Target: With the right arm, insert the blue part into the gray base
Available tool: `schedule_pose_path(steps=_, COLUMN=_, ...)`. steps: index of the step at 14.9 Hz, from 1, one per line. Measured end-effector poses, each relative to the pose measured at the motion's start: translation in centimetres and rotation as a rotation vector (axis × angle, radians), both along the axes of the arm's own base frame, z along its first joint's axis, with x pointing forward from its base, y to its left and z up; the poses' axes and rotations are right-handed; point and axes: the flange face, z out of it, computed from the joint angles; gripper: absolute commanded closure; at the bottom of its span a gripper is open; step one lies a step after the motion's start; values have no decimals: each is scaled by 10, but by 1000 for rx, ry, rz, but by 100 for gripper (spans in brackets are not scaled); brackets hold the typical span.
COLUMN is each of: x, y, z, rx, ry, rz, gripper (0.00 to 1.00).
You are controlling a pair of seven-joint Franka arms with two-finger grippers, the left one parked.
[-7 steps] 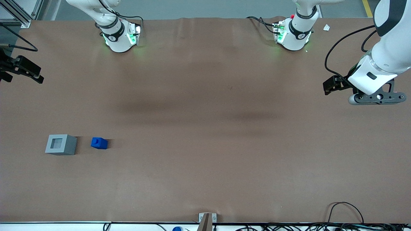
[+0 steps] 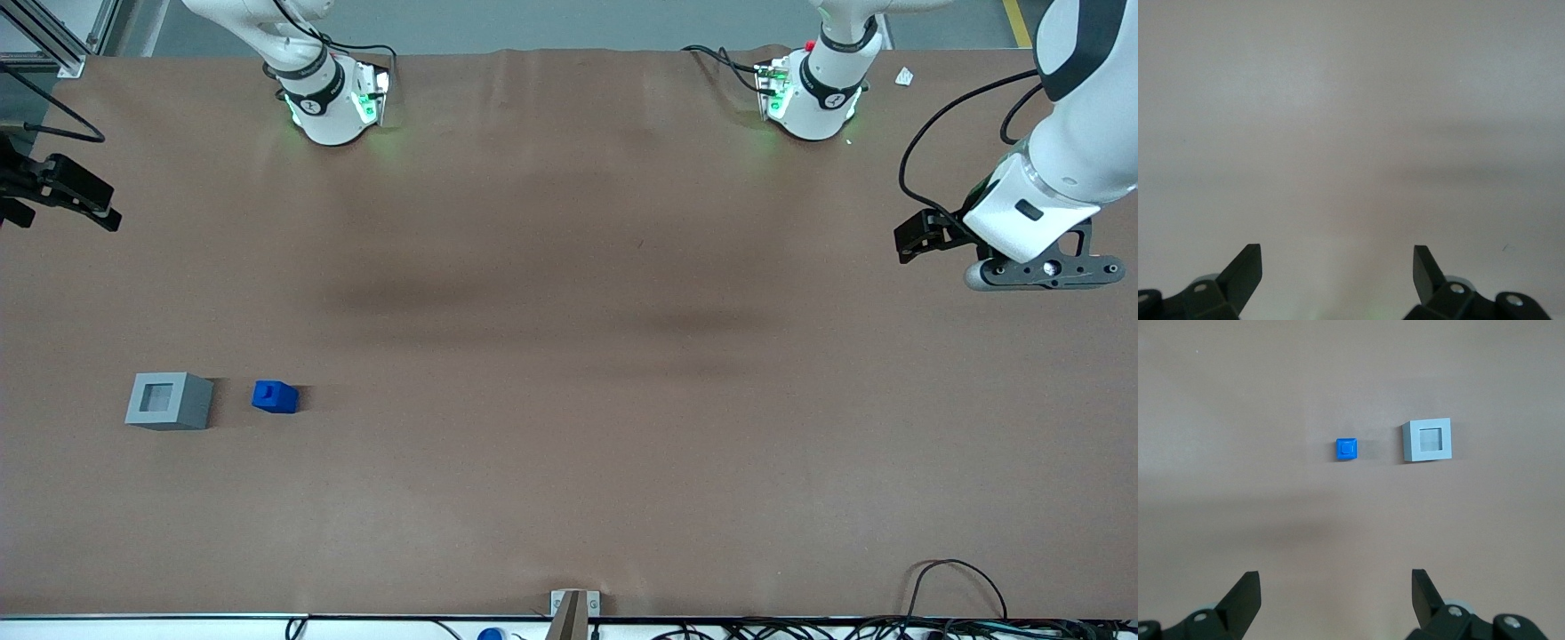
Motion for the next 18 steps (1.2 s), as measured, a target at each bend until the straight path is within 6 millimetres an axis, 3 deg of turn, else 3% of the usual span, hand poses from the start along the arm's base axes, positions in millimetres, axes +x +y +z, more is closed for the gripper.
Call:
schedule_pose_path(steps=6, x=1, y=-7, z=-9, rx=-5, ry=26, rz=-12, gripper=0)
schedule_pose_path(steps=12, x=20, y=-6, z=-46, rx=-3, ry=62, rz=-9, gripper=0)
schedule_pose_path(steps=18, x=49, y=-8, z=-97, rx=0, ry=82, rz=-9, gripper=0)
